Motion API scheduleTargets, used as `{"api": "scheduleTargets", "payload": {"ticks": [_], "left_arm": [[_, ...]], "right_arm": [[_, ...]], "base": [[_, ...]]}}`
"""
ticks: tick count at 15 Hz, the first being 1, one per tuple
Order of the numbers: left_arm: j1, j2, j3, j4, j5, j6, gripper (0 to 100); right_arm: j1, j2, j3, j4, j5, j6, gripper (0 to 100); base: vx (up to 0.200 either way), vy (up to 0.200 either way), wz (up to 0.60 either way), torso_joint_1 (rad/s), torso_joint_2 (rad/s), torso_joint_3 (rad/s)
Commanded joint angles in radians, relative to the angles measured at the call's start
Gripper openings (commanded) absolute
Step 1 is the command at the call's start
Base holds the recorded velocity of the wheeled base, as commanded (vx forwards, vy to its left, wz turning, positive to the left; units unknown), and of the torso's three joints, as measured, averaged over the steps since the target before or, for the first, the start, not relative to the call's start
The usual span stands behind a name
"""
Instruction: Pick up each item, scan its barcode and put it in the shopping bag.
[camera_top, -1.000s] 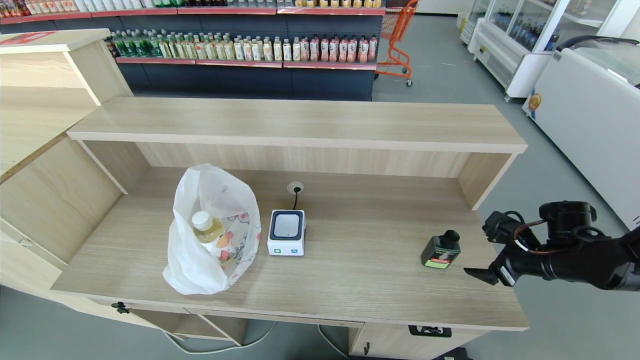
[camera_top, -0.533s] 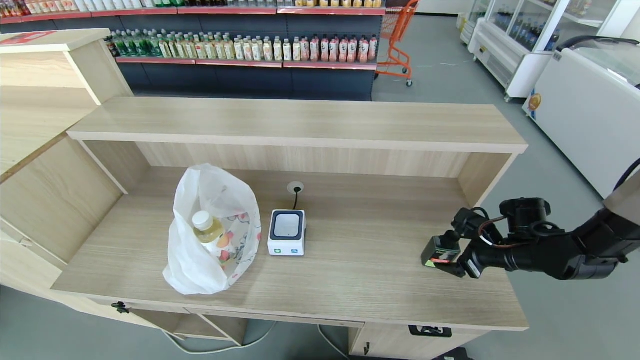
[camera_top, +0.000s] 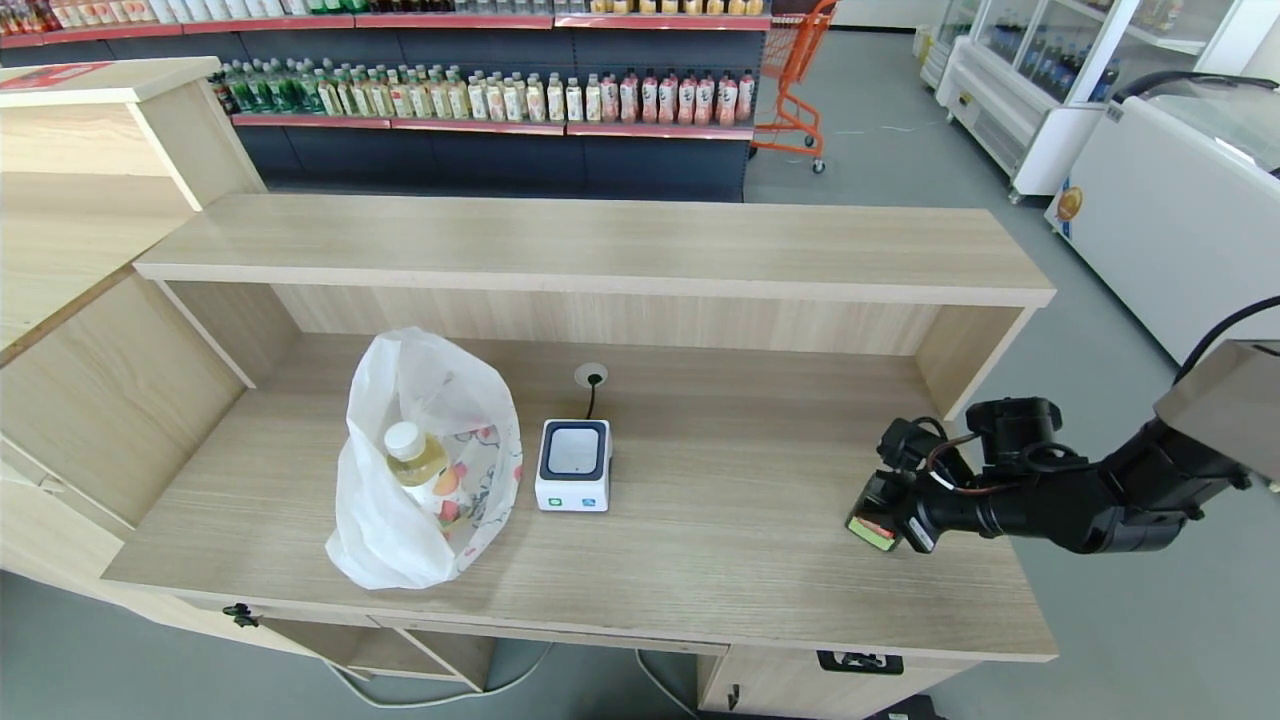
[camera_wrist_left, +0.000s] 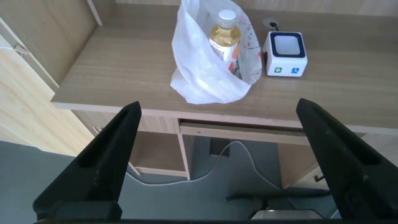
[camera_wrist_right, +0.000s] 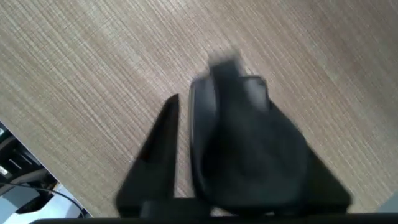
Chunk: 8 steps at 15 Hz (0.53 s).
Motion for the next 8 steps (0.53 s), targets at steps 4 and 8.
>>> {"api": "scheduleTargets", "payload": {"ticks": [4,8], "left_arm": [[-0.001,0.000,0.000,0.000,0.000,0.000,100],[-0.001,0.000,0.000,0.000,0.000,0.000,100]], "right_arm": [[0.000,-0.016,0.014,-0.003,0.004,0.016,0],[-0.067,-0.314,0.216,-0.145,0.007,0.182,0]], "base": [[0.000,0.000,0.00,0.000,0.00,0.000],[0.000,0.000,0.00,0.000,0.00,0.000]]}}
